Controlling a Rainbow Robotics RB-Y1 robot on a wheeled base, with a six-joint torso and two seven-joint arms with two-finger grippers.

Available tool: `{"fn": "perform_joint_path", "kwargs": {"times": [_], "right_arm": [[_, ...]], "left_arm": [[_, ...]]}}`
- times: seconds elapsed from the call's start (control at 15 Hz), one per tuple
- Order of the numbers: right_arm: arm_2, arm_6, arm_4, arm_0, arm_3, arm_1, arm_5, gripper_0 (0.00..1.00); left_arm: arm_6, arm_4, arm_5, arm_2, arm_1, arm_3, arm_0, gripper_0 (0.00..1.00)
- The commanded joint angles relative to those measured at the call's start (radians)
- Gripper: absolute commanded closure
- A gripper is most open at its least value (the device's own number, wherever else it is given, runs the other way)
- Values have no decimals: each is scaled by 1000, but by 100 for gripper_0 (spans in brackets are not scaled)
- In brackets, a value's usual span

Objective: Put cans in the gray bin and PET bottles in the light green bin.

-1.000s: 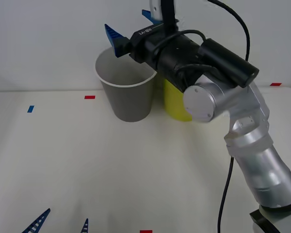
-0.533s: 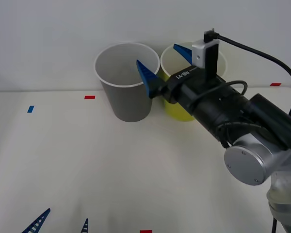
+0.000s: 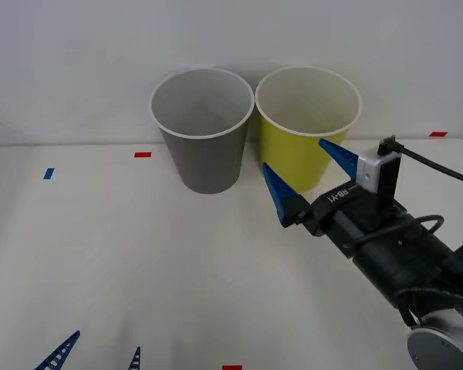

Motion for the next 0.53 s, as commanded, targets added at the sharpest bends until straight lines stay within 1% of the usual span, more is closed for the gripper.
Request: {"fn": "perform_joint_path", "kwargs": {"times": [0.07, 0.2, 0.53], "right_arm": [[-4, 10, 3, 137, -1, 38, -70, 0], [-1, 24, 14, 191, -1, 77, -84, 0], [11, 50, 26, 237, -1, 109, -99, 0]], "left_arm": [[0, 0, 0, 0, 0, 0, 0, 0], [0, 0, 0, 0, 0, 0, 0, 0], [0, 0, 0, 0, 0, 0, 0, 0]]}}
